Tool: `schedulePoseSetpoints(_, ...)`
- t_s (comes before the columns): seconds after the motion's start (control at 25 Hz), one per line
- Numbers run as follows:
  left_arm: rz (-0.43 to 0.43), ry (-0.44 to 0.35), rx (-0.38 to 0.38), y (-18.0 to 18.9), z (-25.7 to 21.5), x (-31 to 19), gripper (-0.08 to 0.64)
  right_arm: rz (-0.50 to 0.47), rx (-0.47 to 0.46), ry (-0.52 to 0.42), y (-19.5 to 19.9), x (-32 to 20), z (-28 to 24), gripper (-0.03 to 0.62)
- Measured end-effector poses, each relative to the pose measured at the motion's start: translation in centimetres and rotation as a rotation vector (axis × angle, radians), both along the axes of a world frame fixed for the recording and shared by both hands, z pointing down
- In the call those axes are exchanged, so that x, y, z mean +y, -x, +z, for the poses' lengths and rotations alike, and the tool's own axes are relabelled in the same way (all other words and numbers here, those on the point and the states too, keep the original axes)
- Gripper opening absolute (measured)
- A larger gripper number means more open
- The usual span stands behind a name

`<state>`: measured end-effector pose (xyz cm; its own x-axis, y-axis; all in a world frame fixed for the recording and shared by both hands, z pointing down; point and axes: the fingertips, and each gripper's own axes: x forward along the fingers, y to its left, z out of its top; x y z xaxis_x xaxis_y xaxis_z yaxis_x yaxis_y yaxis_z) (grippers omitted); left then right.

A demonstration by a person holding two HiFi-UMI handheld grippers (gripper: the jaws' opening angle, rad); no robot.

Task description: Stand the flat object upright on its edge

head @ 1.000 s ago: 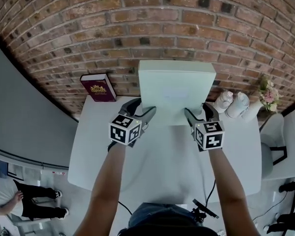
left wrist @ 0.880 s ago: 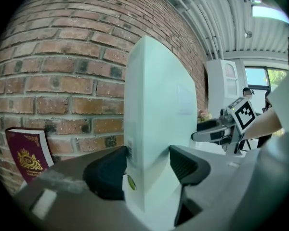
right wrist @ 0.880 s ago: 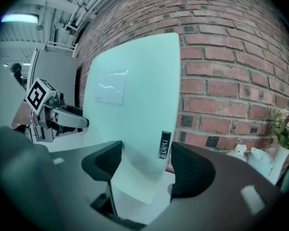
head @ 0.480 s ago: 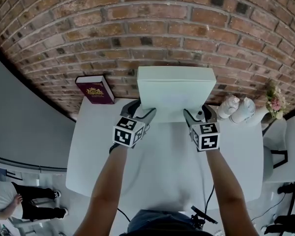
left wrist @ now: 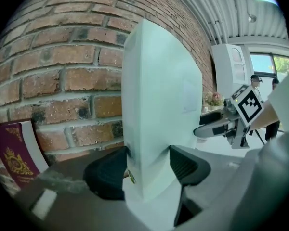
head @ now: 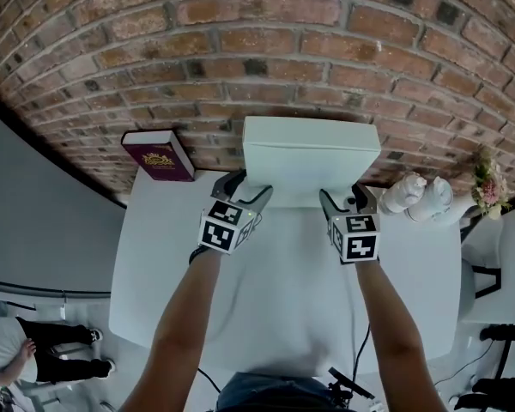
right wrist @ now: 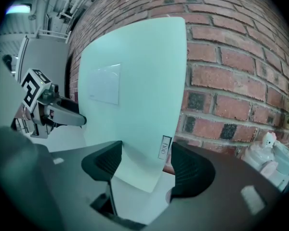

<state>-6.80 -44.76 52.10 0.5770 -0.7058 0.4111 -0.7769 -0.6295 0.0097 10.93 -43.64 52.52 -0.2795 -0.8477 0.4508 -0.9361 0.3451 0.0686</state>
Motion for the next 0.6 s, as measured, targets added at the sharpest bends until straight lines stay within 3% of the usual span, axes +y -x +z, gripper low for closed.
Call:
schedulePoseSetpoints(0.28, 0.002, 0.01, -0.026, -0.1, 1.5, -2.0, 0.287, 0.011, 0.019, 0.017, -0.2, -1.9, 1.4, 0.311)
schedulePoseSetpoints(0.6, -0.002, 0.012, -0.006, 0.1, 2.0, -3.6, 0.284, 0.016, 0.03, 0.008, 0.1, -3.5, 1.4, 0.308)
